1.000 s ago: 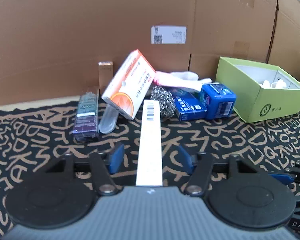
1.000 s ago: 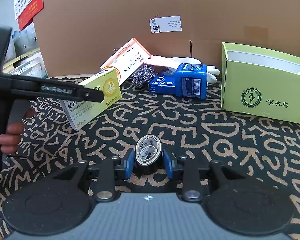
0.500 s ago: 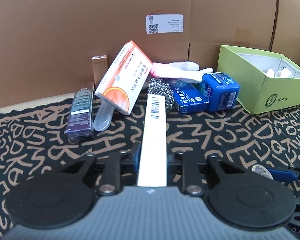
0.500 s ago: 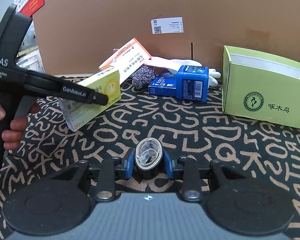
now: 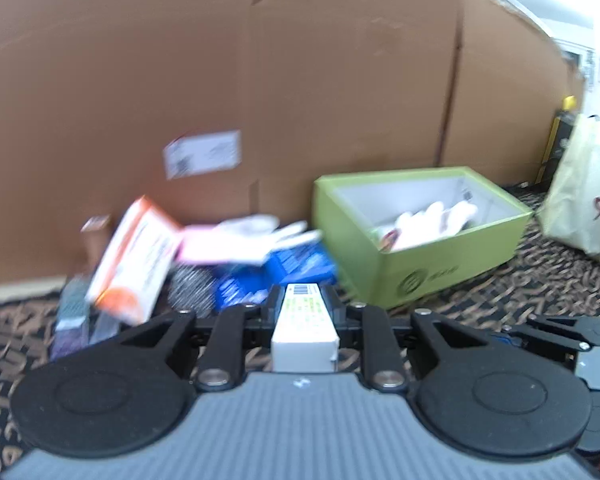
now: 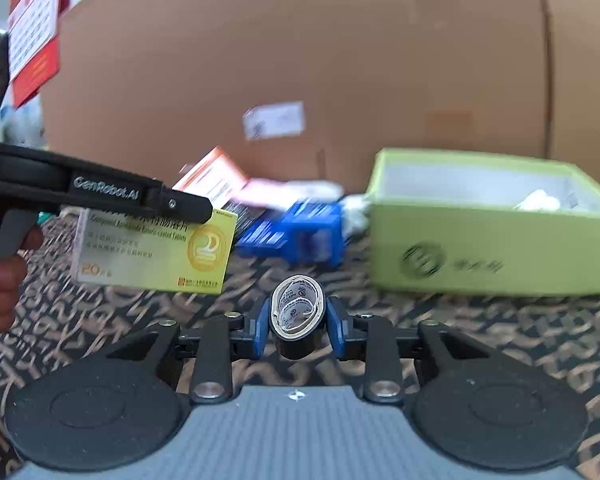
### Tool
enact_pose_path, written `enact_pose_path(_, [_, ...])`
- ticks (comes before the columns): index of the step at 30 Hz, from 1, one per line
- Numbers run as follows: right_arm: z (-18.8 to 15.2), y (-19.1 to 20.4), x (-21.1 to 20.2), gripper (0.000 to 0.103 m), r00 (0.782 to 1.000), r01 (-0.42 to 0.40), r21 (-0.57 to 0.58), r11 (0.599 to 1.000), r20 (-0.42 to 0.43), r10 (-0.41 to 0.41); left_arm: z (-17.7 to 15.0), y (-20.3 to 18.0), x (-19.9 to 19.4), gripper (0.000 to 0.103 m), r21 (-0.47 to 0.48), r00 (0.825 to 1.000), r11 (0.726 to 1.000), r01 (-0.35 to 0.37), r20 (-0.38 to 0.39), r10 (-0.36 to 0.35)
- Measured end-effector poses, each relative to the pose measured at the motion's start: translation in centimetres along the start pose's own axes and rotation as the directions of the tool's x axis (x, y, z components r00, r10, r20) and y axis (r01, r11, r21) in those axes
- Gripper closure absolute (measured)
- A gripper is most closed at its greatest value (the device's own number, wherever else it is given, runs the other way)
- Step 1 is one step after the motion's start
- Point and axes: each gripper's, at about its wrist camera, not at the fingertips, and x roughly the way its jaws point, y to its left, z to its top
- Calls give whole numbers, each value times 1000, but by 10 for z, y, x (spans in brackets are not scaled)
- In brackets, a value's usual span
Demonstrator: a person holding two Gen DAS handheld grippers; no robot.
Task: Organize objects
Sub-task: 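Carry the medicine box and black tape toward the lime-green box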
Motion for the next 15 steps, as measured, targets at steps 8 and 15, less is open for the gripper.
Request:
enact_pose_path(8, [29,-50,-19,70,984,130,11,991,125,-130,59,-58,15,84,61,992,995,77,93,-83])
enact_pose_path(15, [50,-97,-4,70,962,205,40,978,174,-209,91,-96,65,84,70,986,992,105,125,-113])
